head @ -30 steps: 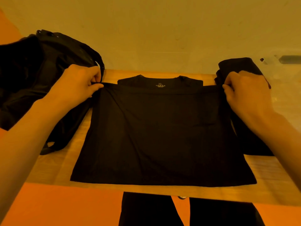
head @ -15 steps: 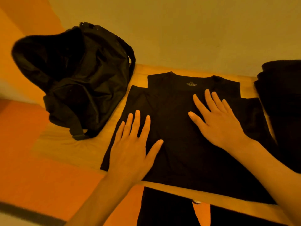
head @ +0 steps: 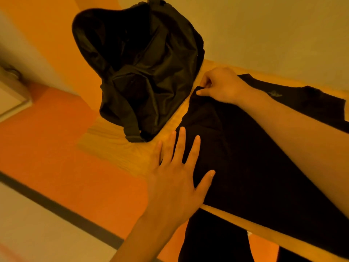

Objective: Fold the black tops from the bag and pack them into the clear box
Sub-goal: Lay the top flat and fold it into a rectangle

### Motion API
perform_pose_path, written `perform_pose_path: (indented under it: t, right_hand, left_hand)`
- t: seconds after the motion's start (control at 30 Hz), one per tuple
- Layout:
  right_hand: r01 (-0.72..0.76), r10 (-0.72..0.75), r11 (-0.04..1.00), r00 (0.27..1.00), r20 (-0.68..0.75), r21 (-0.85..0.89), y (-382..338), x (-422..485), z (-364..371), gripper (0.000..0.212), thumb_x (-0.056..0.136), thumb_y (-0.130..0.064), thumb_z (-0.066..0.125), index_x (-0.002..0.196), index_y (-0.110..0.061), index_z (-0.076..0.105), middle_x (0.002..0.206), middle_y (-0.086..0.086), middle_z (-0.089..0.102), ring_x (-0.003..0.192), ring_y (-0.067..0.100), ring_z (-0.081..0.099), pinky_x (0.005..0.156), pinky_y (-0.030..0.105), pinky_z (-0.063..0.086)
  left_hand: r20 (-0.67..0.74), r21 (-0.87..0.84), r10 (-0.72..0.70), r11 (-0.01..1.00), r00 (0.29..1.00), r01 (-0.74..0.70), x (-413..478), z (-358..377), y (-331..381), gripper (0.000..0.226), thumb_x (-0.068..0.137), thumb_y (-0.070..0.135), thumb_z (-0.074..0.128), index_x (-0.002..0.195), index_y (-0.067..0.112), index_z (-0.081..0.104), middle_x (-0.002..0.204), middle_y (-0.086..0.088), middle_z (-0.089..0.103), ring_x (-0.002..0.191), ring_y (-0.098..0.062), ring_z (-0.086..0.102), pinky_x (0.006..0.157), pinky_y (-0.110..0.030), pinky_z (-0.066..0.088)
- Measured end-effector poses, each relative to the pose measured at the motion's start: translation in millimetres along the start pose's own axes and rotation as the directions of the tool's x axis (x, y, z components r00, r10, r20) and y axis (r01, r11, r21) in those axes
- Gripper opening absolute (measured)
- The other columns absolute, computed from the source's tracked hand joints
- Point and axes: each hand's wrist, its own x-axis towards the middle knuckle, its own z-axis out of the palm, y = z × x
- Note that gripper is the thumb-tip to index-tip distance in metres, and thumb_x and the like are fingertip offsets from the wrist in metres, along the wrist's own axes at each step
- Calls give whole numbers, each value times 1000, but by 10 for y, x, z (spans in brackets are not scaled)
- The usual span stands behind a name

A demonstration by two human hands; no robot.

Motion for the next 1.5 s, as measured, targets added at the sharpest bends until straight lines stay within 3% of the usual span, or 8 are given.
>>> perform_pose_path:
  t: [0.2,0.53,0.77,0.87,1.0,1.1,1.37,1.5]
  right_hand:
    - [-3,18,984,996,-85,179,55,70,143,7,95,-24,68,93,-18,66,80,-7,59,85,12,55,74,28,37]
    - [44,35,975,938,-346,218,103,84,407,18,87,-38,75,78,-32,61,69,-17,56,78,12,61,87,48,49]
    - [10,-56,996,833,-550,-87,113,-700,128,32,99,-40,55,124,-21,62,114,2,66,112,24,58,98,37,36]
    - [-244,113,940,881,-460,-236,620,-1430,7,50,101,-43,47,144,-16,52,145,13,54,139,31,44,117,47,30]
    - [-508,483,817,861,-159,-271,1204,-2005,-46,85,93,-62,5,160,-12,16,167,15,14,155,28,7,126,46,12]
    - [-541,518,811,841,-157,-222,1420,-2168,77,80,94,-64,-1,161,-19,0,169,8,-5,155,21,-8,126,42,2]
    - [-543,516,825,837,-182,-156,1500,-2208,-43,83,93,-67,-3,161,-20,-1,169,11,-2,155,23,-8,126,42,-1]
    - [-424,393,878,904,-169,-223,1006,-2491,49,76,97,-68,-5,160,-27,-5,168,10,-7,154,24,-11,126,43,-3]
  left_hand:
    - [-13,-3,-39,999,999,39,-28,-4,15,75,99,71,18,162,30,18,170,-10,8,158,-28,-2,123,-55,15]
    - [-2,-7,-66,998,998,66,-40,29,13,78,97,72,20,162,29,20,169,-15,7,157,-30,-1,125,-55,14]
    - [-136,-137,32,989,990,-51,114,-165,190,73,104,63,17,161,18,24,170,-16,4,157,-30,-3,127,-49,12]
    - [-157,-108,139,982,978,-157,652,-224,339,73,104,60,9,163,16,10,170,-12,-9,156,-26,-12,128,-44,5]
    - [113,-75,117,991,987,-109,1386,-148,293,80,97,68,-2,161,21,-13,168,-4,-21,154,-16,-21,127,-39,-5]
    - [144,-30,122,992,982,-119,1518,-69,169,89,86,73,-11,161,26,-12,168,-1,-19,154,-12,-20,127,-37,-7]
    - [64,-102,80,992,995,-73,1416,-254,282,95,85,70,-10,163,18,2,170,-7,-9,156,-18,-13,125,-35,-8]
    - [16,13,120,993,993,-121,839,-247,603,90,91,77,-5,161,22,-2,169,-12,-10,156,-27,-13,127,-44,-3]
